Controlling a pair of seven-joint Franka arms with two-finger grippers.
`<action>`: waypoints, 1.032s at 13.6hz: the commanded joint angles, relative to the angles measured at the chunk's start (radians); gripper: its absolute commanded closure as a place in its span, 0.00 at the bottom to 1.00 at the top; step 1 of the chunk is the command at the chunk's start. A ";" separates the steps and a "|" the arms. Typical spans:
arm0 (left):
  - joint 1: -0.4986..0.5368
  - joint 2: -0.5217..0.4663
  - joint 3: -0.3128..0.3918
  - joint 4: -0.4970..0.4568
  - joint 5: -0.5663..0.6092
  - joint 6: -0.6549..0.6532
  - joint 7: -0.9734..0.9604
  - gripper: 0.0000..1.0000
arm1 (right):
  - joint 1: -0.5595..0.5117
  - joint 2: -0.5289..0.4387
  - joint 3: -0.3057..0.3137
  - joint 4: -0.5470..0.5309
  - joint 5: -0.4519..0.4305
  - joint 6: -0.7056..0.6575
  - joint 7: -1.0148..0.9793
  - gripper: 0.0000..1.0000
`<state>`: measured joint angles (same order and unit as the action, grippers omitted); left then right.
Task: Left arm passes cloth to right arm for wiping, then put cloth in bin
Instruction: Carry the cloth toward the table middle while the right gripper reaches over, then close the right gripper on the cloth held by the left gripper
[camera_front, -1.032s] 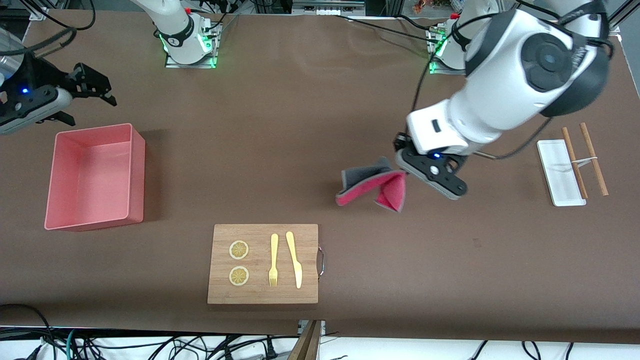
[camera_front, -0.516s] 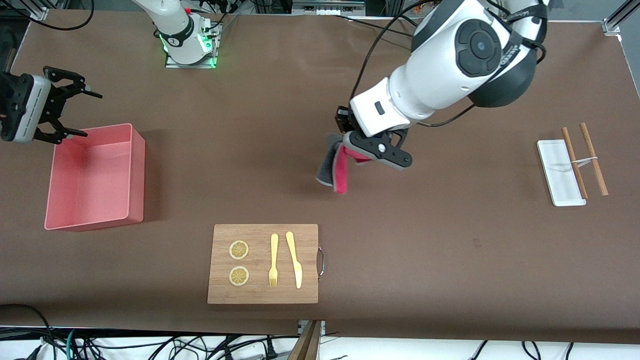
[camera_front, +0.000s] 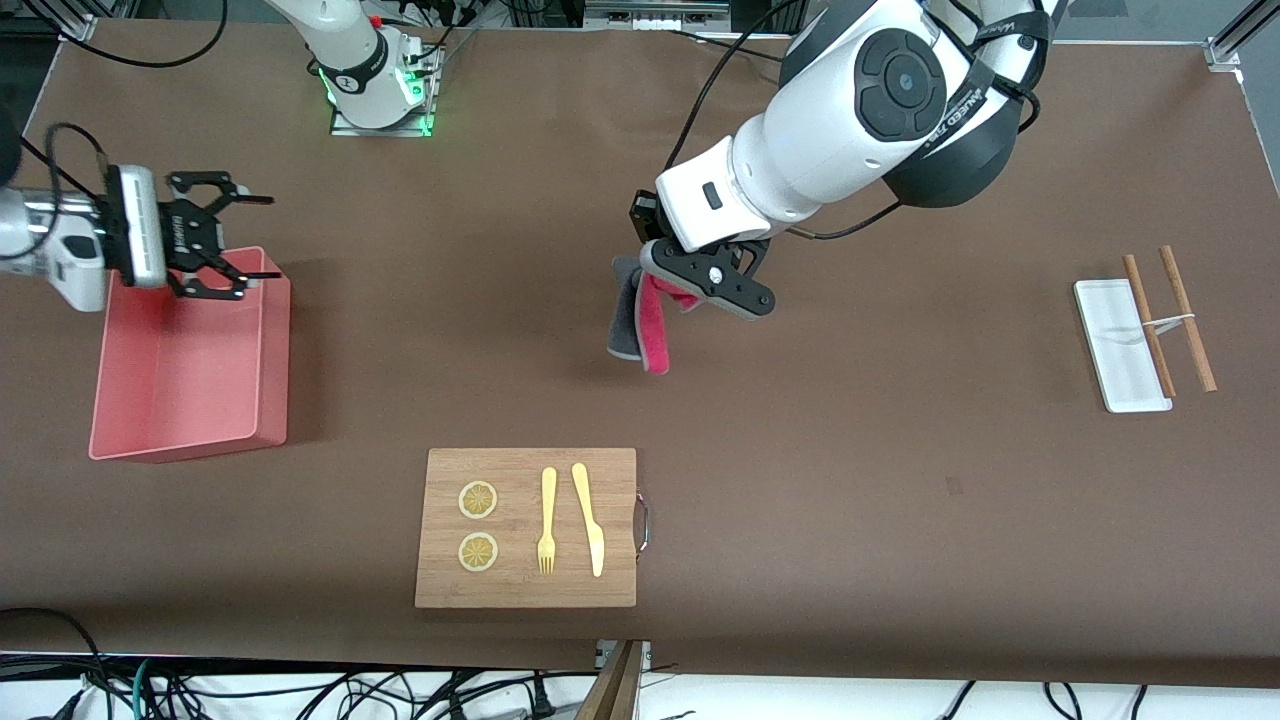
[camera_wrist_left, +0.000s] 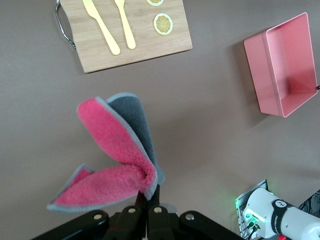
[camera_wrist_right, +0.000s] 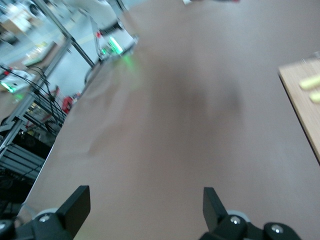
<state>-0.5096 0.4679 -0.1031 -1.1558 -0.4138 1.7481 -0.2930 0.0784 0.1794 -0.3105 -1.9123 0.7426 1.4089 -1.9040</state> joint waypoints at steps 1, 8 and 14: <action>-0.004 0.005 0.013 0.016 -0.017 0.002 0.008 1.00 | -0.009 0.035 0.016 -0.065 0.150 0.004 -0.156 0.00; -0.078 0.003 0.008 0.022 -0.040 0.002 0.009 1.00 | 0.113 0.152 0.113 -0.064 0.559 0.060 -0.227 0.00; -0.168 0.034 -0.007 0.024 -0.224 0.154 0.006 1.00 | 0.259 0.166 0.140 -0.039 0.822 0.226 -0.233 0.00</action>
<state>-0.6443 0.4716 -0.1130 -1.1529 -0.6058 1.8413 -0.2901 0.3114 0.3415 -0.1673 -1.9573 1.4967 1.6078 -2.1211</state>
